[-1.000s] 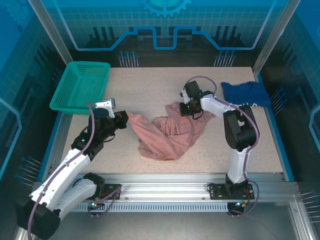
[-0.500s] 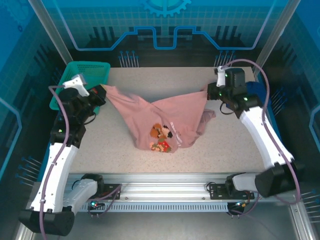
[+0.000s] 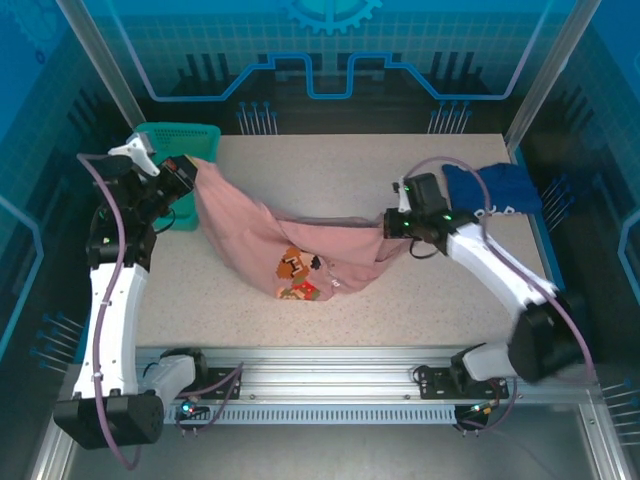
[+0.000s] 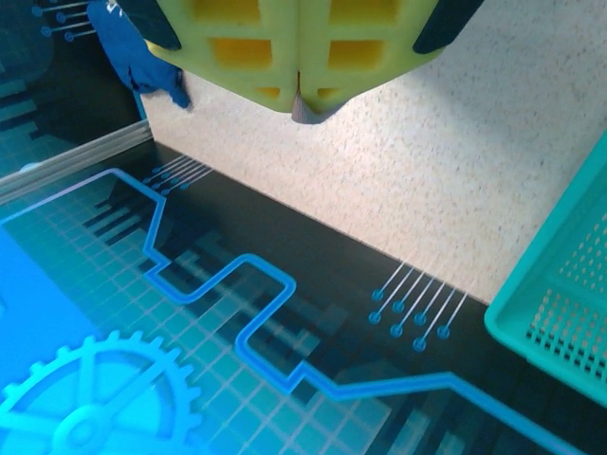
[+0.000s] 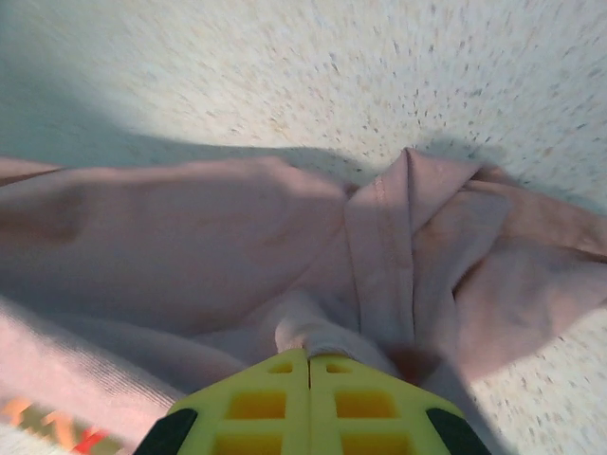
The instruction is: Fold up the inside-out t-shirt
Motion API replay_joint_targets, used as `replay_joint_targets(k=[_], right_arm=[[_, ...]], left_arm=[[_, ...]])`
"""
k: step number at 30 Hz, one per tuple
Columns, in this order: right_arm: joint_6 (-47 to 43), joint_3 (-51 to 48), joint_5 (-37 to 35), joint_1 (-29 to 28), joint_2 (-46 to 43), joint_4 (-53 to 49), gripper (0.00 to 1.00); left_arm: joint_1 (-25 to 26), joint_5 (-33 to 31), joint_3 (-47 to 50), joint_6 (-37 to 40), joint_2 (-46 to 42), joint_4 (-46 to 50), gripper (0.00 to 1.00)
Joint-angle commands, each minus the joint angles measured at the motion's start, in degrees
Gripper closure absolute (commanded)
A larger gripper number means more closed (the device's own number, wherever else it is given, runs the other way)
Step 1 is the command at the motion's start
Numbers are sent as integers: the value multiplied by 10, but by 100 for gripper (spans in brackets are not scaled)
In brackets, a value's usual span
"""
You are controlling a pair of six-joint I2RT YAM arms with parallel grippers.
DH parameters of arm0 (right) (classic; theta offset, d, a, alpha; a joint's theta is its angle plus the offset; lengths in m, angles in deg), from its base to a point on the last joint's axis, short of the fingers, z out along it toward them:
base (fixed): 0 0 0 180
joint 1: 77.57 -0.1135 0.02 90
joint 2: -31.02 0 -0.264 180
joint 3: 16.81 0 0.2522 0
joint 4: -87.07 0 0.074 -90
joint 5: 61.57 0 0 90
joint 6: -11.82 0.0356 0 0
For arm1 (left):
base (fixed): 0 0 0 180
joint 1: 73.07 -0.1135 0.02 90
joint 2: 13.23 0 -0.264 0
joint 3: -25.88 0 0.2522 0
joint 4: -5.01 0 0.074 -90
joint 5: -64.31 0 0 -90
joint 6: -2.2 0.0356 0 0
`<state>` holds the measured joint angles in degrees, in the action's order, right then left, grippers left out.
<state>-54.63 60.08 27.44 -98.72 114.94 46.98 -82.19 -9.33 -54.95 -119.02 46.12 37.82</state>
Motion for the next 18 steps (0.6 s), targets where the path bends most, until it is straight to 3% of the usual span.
replay_joint_targets(k=[1,5,10,18], right_arm=[[-39,100,22,20,127,12,93],[-82,184,62,38,222,-44,79],[-103,119,50,44,159,-37,60],[-89,49,56,78,132,-28,58]], left_arm=[[-6,24,30,4,8,7,100],[-6,25,47,16,18,13,100],[-6,32,46,23,29,17,100],[-6,45,48,14,39,9,100]])
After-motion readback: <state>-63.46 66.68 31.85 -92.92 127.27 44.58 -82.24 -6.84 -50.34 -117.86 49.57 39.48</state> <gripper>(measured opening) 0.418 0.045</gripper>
